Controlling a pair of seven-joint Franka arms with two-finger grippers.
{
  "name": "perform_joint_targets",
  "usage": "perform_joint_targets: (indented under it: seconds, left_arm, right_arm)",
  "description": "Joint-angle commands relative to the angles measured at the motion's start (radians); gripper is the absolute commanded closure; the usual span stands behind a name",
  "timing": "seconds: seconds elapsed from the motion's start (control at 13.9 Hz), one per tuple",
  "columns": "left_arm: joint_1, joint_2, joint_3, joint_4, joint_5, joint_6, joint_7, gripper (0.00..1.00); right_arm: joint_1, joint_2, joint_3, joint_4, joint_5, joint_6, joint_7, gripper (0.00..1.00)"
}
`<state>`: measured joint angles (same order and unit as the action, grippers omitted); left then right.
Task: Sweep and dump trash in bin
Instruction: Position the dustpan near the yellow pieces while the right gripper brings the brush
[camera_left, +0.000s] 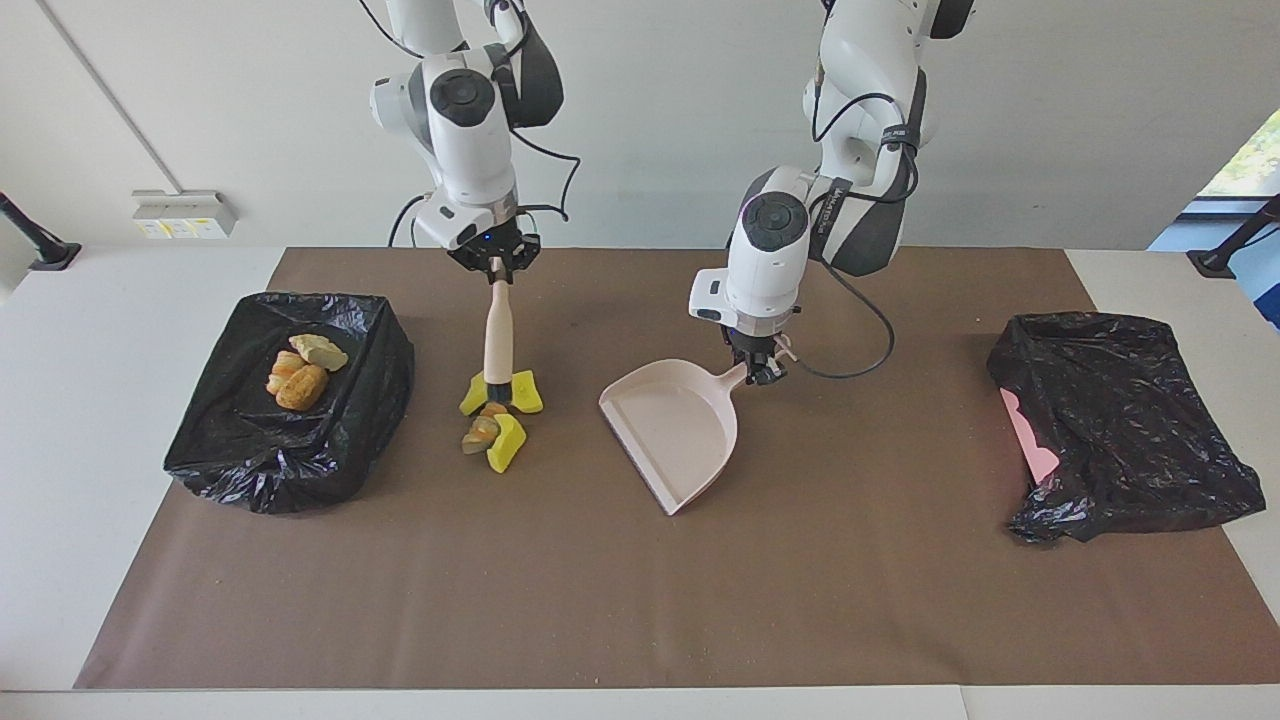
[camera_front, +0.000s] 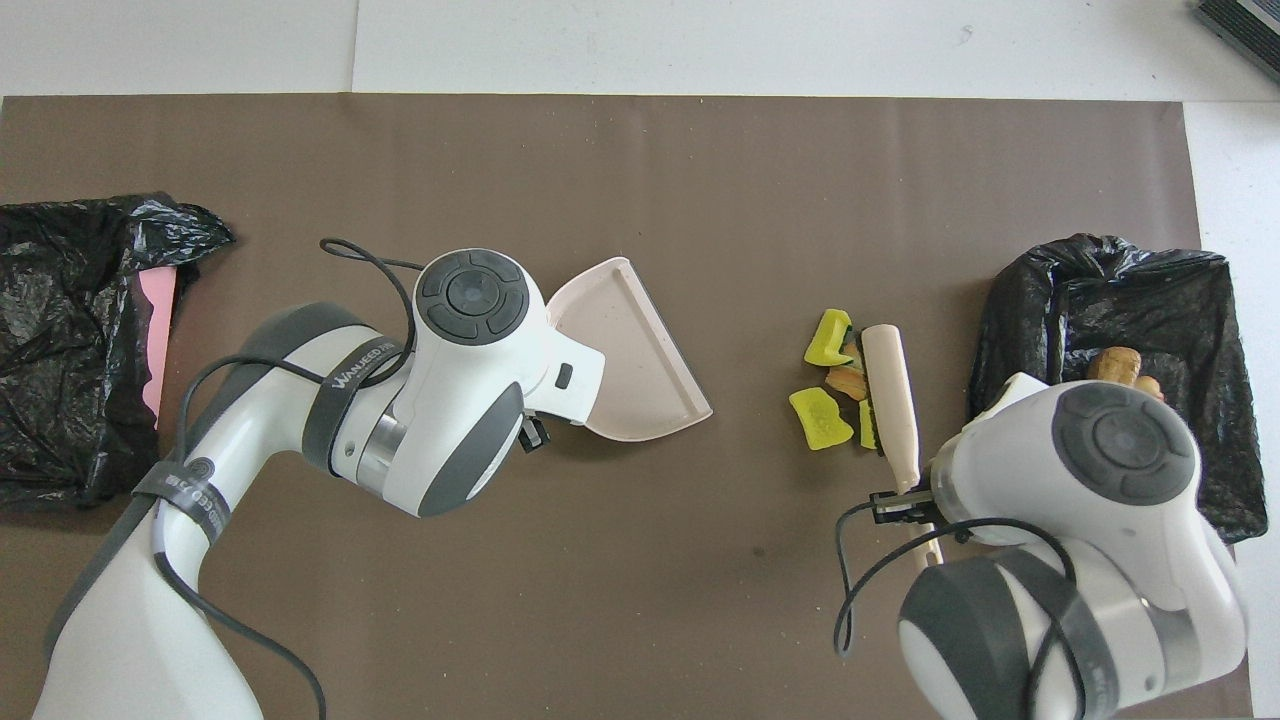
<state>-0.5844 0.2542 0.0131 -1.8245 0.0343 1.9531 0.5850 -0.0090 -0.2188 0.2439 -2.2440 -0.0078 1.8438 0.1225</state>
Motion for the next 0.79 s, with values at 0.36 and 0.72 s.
perform_joint_targets:
  seconds: [0.36,0.72]
  left_arm:
    - [-0.081,-0.072,0.002,-0.153,0.093,0.138,0.016,1.0]
    - [-0.084,-0.085,0.001,-0.179,0.093,0.142,0.016,1.0]
  right_arm:
    - [-0.062,0.225,0.018,0.07,-0.211,0.087,-0.03,1.0]
    - [-0.002,0.315,0.025,0.075,-0.167,0.16,0.084,1.0]
